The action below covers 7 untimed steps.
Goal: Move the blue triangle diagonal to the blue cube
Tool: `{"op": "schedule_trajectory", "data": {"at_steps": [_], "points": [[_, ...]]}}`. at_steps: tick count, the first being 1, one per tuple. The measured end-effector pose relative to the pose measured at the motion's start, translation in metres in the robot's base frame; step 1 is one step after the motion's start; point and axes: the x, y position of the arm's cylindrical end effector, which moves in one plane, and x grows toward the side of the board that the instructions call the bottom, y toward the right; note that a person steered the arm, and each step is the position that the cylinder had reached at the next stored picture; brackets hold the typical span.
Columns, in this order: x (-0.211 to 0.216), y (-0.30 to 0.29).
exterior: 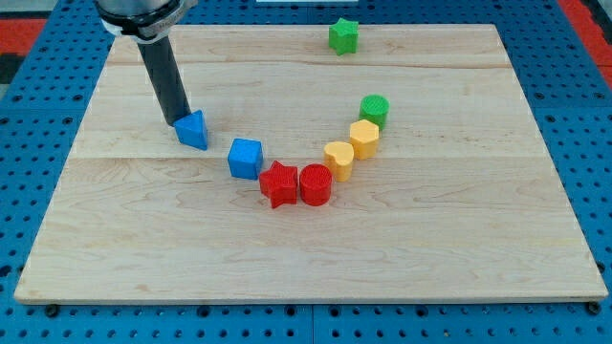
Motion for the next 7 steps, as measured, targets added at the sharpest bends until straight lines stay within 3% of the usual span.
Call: {"op": "schedule_trajectory", "data": {"at_steps": [2, 7], "points": [[0.010, -0.036], [0.014, 0.010]]}}
